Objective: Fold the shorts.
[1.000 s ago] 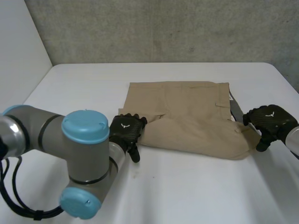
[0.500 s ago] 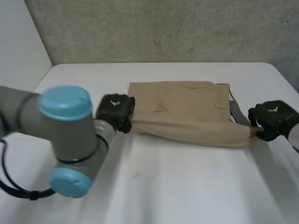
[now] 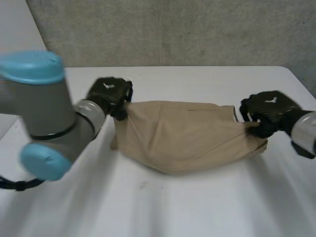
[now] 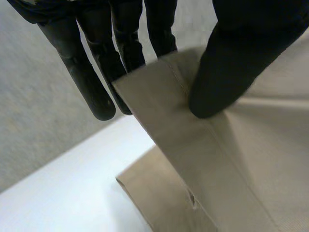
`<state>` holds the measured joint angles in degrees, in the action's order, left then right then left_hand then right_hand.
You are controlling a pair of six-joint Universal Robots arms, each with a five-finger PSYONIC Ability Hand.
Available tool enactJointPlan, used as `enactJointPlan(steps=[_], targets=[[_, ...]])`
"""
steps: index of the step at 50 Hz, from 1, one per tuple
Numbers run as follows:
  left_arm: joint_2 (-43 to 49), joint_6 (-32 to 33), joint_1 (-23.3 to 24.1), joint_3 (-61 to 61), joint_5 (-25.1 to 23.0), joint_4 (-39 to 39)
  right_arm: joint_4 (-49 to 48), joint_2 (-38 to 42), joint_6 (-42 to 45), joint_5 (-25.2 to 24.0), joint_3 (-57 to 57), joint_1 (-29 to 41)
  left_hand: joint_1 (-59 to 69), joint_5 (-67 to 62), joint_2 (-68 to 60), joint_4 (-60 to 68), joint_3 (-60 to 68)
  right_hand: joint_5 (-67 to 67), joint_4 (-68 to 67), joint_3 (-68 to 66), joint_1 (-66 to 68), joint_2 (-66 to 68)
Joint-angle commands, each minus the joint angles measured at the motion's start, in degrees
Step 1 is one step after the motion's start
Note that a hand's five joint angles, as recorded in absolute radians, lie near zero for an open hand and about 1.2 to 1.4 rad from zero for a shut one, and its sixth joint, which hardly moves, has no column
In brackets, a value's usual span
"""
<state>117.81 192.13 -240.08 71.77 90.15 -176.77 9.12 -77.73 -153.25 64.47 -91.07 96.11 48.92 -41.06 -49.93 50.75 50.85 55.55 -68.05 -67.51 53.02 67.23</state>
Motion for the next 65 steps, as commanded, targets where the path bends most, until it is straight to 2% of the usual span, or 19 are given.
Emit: enactJointPlan(steps=[1, 6, 11, 17, 22, 26, 33, 41, 60, 65], targets=[[13.1, 6.5, 0.0, -7.4, 0.5, -7.1, -4.6, 7.9, -4.5, 6.0, 3.5, 3.6, -26.7, 28.9, 27.7, -28.6, -28.7, 14.5, -12.0, -12.5, 27.0, 12.8], [11.7, 8.4, 0.3, -6.9, 1.4, -9.4, -8.9, 10.6, -8.2, 10.1, 4.5, 4.2, -35.3, 37.5, 36.3, -37.2, -37.3, 14.5, -12.0, -12.5, 27.0, 12.8], [2.1, 8.1, 0.7, 1.1, 4.1, -9.5, -12.5, 11.0, -12.9, 15.6, 4.4, 4.3, -37.5, 39.7, 38.5, -39.4, -39.5, 14.5, -12.0, -12.5, 27.0, 12.8], [-6.7, 7.9, 1.1, 12.1, 4.3, -9.5, -14.8, 11.3, -13.5, 19.1, 4.0, 4.2, -36.2, 38.3, 37.2, -38.0, -38.1, 14.5, -12.0, -12.5, 27.0, 12.8], [-12.5, 7.9, 2.9, 21.9, 4.0, -9.6, -14.9, 12.5, -13.3, 19.6, 4.1, 4.9, -28.3, 30.4, 29.3, -30.1, -30.2, 14.5, -12.0, -12.5, 27.0, 12.8], [-13.2, 7.8, 4.3, 26.4, 4.0, -9.6, -15.0, 12.8, -13.4, 19.6, 4.1, 5.1, -19.9, 22.0, 20.9, -21.7, -21.8, 14.5, -12.0, -12.5, 27.0, 12.8], [-11.7, 5.1, 4.6, 28.7, 3.9, -10.9, -14.8, 12.9, -13.2, 19.6, 4.1, 5.1, -18.2, 20.3, 19.2, -20.0, -20.1, 14.5, -12.0, -12.5, 27.0, 12.8], [-4.5, 3.3, 3.7, 24.0, 4.2, -17.0, -14.6, 13.3, -13.2, 19.0, 3.0, 5.3, -19.4, 21.5, 20.4, -21.2, -21.3, 14.5, -12.0, -12.5, 27.0, 12.8], [8.2, 3.3, 3.7, 13.9, 4.0, -16.1, -15.0, 13.2, -13.1, 19.0, 2.9, 5.6, -19.4, 21.5, 20.4, -21.2, -21.3, 14.5, -12.0, -12.5, 27.0, 12.8], [10.6, 3.3, 3.7, 12.3, 4.0, -15.2, -15.1, 13.3, -13.1, 19.1, 3.0, 5.5, -15.2, 17.3, 16.2, -17.0, -17.1, 14.5, -12.0, -12.5, 27.0, 12.8]])
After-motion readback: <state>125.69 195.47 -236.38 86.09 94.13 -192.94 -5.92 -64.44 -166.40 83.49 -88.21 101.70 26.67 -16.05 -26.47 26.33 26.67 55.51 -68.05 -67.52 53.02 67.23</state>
